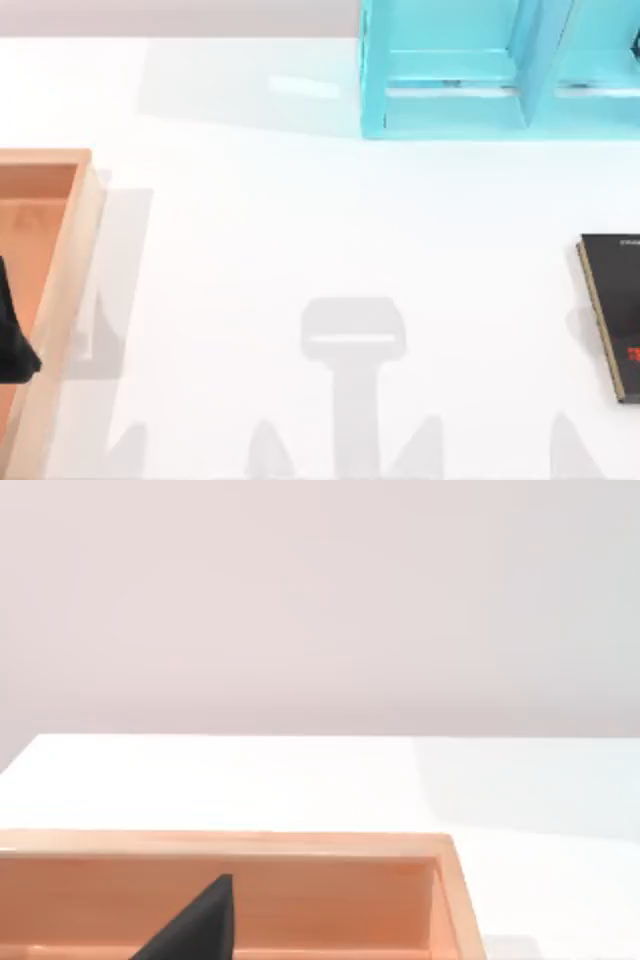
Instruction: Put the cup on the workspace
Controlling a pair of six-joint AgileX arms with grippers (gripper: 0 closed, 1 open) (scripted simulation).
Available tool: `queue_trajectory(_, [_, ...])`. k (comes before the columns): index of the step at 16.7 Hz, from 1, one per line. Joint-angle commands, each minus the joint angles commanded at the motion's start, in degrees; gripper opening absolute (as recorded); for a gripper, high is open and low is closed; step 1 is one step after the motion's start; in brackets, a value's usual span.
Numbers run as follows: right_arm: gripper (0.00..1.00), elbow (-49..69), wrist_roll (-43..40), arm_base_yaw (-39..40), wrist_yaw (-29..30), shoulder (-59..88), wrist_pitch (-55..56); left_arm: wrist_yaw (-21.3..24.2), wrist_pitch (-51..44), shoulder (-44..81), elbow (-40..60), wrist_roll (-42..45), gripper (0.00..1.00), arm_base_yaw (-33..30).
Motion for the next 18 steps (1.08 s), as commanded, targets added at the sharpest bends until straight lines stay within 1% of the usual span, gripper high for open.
queue_trajectory(11, [1.00, 50.3, -2.8, -2.9, 1.8, 59.5, -45.4, 0.0, 0.0, 0.0, 0.0, 0.0, 1.00, 0.0])
queue_trajectory(15, [1.00, 63.3, -3.3, -3.3, 1.4, 74.1, -56.4, 0.0, 0.0, 0.0, 0.0, 0.0, 1.00, 0.0])
queue_trajectory(18, [1.00, 68.5, -3.5, -3.4, 0.9, 79.3, -60.4, 0.0, 0.0, 0.0, 0.0, 0.0, 1.00, 0.0])
